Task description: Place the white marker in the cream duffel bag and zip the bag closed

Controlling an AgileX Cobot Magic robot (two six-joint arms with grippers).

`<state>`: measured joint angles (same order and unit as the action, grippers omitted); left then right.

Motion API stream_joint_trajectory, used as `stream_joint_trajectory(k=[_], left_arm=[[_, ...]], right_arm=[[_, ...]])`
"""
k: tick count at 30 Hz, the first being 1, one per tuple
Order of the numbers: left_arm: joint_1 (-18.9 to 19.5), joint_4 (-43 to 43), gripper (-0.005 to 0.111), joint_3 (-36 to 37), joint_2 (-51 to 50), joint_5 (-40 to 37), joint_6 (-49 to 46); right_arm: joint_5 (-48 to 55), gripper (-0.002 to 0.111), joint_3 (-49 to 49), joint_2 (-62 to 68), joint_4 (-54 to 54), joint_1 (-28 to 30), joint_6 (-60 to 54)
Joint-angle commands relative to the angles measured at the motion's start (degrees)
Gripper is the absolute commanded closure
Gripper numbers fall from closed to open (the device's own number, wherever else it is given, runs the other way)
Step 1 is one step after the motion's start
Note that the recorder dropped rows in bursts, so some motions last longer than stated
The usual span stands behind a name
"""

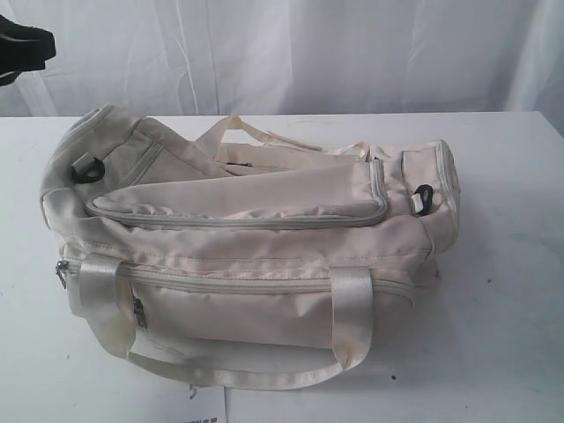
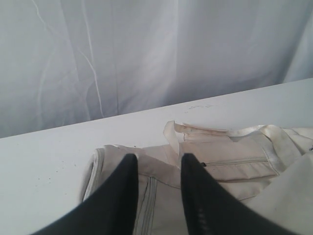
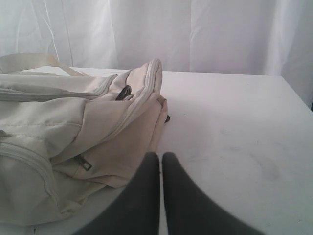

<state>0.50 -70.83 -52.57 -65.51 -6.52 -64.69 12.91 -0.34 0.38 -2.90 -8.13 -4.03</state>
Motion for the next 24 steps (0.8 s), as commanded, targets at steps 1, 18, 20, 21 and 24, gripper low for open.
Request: stream_joint_trajectory(k=[1,18,20,21,24], left_arm=[[0.1,-0.7,0.071,0.2,0.6,-0.6,0.4],[-0.1,-0.7,0.071,19.9,30.0,14.4,0.4],[-0.1,-0.7,0.071,22.5,32.9,14.3,0.4],[-0.1,-0.7,0.071,23.5,34.5,13.9,0.4],[-0.1,-0.7,0.071,27.9,40.3,10.6,0.4]], right_arm=[[-0.2,0.105,0.3,-0.4,-0.1,0.3,0.2],[-0.2,0.105,0.3,-0.4,-0.1,0.3,0.2],[-0.2,0.105,0.3,-0.4,-0.1,0.3,0.2],[-0.2,0.105,0.3,-0.4,-0.1,0.3,0.2],[-0.2,0.105,0.3,-0.4,-0.1,0.3,0.2]])
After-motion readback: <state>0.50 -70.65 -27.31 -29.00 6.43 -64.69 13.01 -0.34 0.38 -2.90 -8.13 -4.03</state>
